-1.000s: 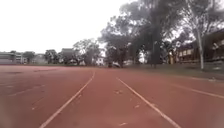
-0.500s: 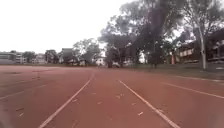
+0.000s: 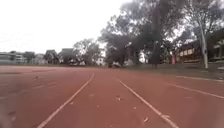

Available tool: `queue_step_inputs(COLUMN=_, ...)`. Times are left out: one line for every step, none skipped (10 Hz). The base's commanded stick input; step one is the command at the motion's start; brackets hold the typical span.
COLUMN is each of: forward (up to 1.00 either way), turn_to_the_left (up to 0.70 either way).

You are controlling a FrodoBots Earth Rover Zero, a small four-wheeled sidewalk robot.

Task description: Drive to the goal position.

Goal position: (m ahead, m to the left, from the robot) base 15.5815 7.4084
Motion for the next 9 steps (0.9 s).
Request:
queue_step_inputs(forward=0.45, turn_to_the_left=0.00)
queue_step_inputs(forward=0.45, turn_to_the_left=0.00)
queue_step_inputs(forward=0.45, turn_to_the_left=0.00)
queue_step_inputs(forward=0.45, turn_to_the_left=0.00)
queue_step_inputs(forward=0.45, turn_to_the_left=0.00)
queue_step_inputs(forward=0.45, turn_to_the_left=0.00)
queue_step_inputs(forward=0.45, turn_to_the_left=0.00)
queue_step_inputs(forward=0.45, turn_to_the_left=0.00)
queue_step_inputs(forward=0.45, turn_to_the_left=0.00)
